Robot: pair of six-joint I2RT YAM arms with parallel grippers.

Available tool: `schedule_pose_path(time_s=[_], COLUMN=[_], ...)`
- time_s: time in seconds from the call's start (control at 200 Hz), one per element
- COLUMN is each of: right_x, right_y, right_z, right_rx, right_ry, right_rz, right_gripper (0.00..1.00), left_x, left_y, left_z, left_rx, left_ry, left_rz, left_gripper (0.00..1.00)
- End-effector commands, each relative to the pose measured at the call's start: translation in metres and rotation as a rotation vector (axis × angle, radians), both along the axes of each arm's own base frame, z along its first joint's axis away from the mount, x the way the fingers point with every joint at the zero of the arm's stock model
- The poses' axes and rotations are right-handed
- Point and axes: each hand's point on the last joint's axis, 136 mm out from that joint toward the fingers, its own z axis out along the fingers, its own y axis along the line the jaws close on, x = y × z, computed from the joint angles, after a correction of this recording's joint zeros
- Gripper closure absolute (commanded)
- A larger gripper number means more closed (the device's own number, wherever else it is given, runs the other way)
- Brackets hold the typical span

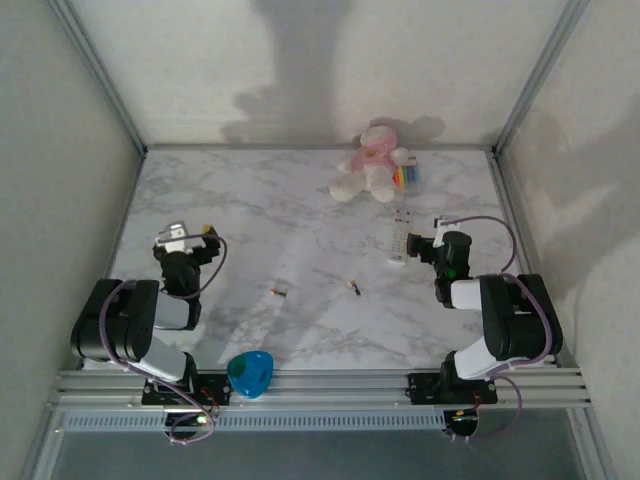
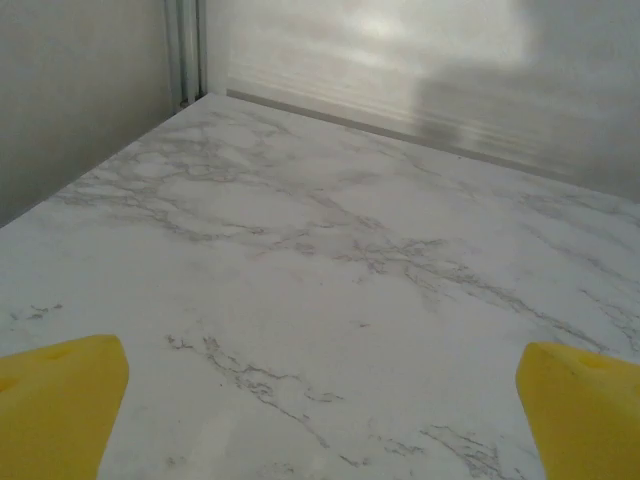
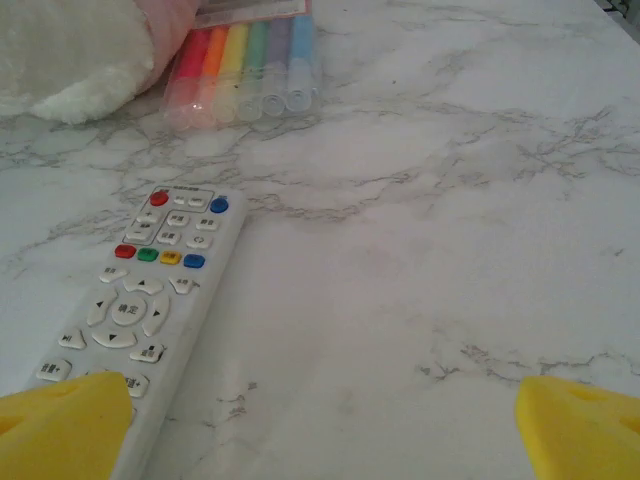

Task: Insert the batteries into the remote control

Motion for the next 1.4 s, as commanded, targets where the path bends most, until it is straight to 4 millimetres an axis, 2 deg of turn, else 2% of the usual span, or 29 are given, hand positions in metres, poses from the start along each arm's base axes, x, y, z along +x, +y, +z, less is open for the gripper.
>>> schedule_pose_path(time_s=[0.0,0.786,0.851,0.861,0.881,1.026,1.112,1.242,1.322,1.392], right_x=[0.010,0.010,0.008,0.014,0.015,0.011,0.005,-0.002,-0.006,-0.009], right_y=[-0.002,-0.004,-0.009,-0.009,-0.012,-0.032,-0.039,-0.035,-0.024,-0.014], right_z=[0.011,0.011,0.015,0.025,0.031,0.065,0.083,0.096,0.098,0.097], right_rx=[-0.015,-0.017,-0.020,-0.019,-0.019,-0.010,0.075,0.197,0.270,0.318], right_ry=[-0.045,-0.043,-0.015,-0.031,-0.025,0.012,0.018,0.118,0.177,0.234], right_rz=[0.002,-0.007,-0.037,-0.045,-0.061,-0.199,-0.287,-0.341,-0.320,-0.302], right_gripper=[0.01,0.01,0.01,0.01,0.01,0.01,0.01,0.01,0.01,0.01], left_x=[0.006,0.006,0.006,0.007,0.008,0.037,0.049,0.051,0.045,0.045], left_y=[0.007,0.007,0.008,0.009,0.010,0.028,0.035,0.034,0.036,0.025], left_z=[0.015,0.014,0.017,0.017,0.018,0.033,0.053,0.095,0.110,0.119], left_rx=[0.013,0.012,0.013,0.012,0.009,0.015,-0.013,-0.137,-0.246,-0.298], left_ry=[-0.054,-0.052,-0.061,-0.056,-0.047,0.112,0.158,0.104,0.093,0.093], left_rz=[0.025,0.026,0.031,0.036,0.042,0.148,0.195,0.216,0.254,0.198], left_gripper=[0.00,0.00,0.00,0.00,0.00,0.00,0.00,0.01,0.00,0.01])
